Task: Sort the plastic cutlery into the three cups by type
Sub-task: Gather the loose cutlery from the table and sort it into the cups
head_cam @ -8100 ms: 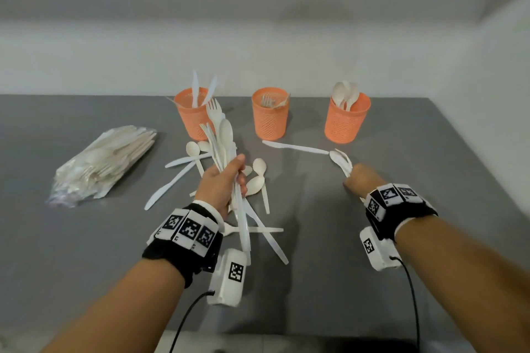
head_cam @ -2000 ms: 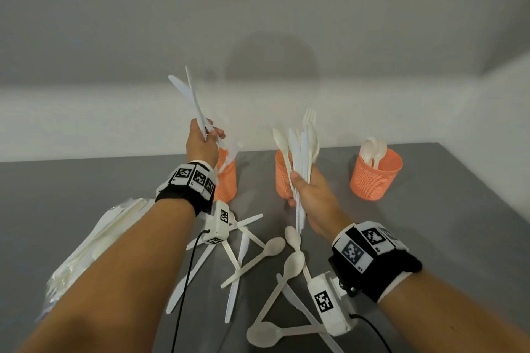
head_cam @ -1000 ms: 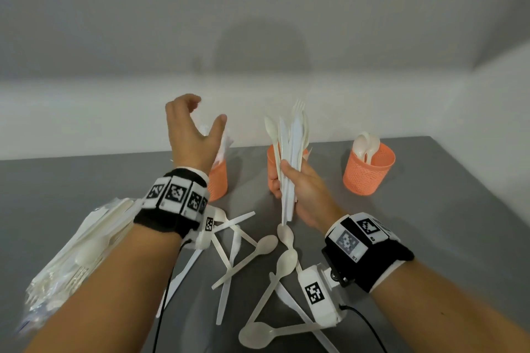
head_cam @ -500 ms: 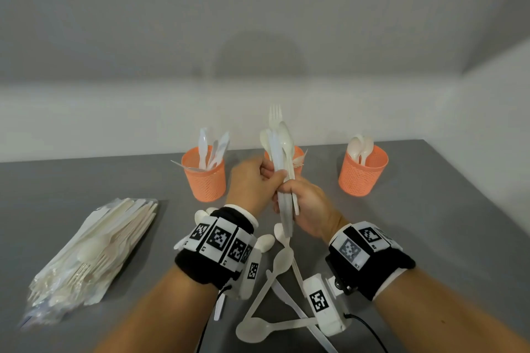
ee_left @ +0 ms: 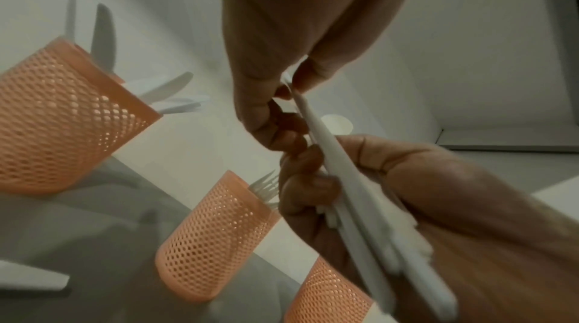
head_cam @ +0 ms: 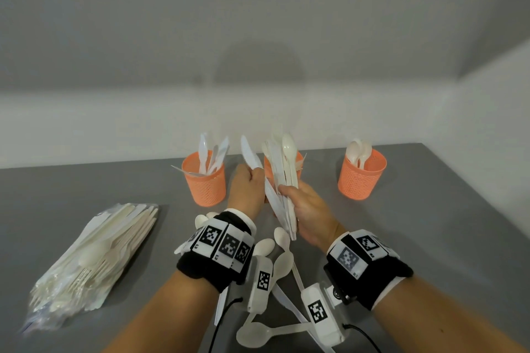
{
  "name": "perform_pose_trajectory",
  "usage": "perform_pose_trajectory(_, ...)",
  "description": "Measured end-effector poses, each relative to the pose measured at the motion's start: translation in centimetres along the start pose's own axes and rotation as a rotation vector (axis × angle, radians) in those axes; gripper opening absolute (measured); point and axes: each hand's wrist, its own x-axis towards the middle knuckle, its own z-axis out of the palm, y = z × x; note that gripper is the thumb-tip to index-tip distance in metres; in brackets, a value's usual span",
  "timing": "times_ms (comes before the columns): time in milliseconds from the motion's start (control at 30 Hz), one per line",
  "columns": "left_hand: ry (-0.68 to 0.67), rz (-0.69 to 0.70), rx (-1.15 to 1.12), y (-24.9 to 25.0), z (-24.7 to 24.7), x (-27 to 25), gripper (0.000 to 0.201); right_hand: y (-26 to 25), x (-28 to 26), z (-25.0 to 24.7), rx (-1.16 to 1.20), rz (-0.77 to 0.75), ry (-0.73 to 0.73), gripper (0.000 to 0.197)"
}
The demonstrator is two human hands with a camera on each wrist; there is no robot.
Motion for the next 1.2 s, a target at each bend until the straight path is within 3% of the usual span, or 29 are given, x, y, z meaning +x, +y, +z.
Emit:
perform_pose_trajectory(167, 0.108, -0.047, -0.191, 0.1, 0.4, 0.4, 0.016, 0.3, 0.0, 0.4, 0.006, -0.013, 0.003, 0.027)
perform_pose_trajectory(233, 0.066, 0.0, -0.167, 0.2, 0.5, 0.2, 0.022, 0.2, -0.2, 0.5, -0.008, -0.064, -0.035, 0.02)
perform_pose_trajectory(367, -0.046, 0.046, -0.029, -0.1, 0.6, 0.1, 0.026, 0.0, -0.3, 0.9, -0.064, -0.122, -0.108, 0.026)
perform_pose_trajectory(600, 0.005, 0.045, 0.015, -0.3, 0.1, 0.8, 0.021, 0.0, -0.6, 0.6, -0.015, -0.081, -0.085, 0.024)
perform_pose_trajectory(933, 0.091, 0.064, -0.195, -0.1, -0.4, 0.4, 0.019, -0.4, -0.6, 1.0, 0.013, -0.111, 0.001, 0.034)
perform_pose_trajectory(1033, 0.098, 0.046, -0.214, -0.6, 0.0, 0.9, 0.011, -0.2, -0.6, 1.2, -0.046, -0.141, 0.001, 0.034)
perform_pose_trajectory(1200, 0.059, 0.067, -0.208, -0.7, 1.1, 0.8, 0.017, -0.2, -0.4, 1.5, -0.054, -0.141, 0.032, 0.036)
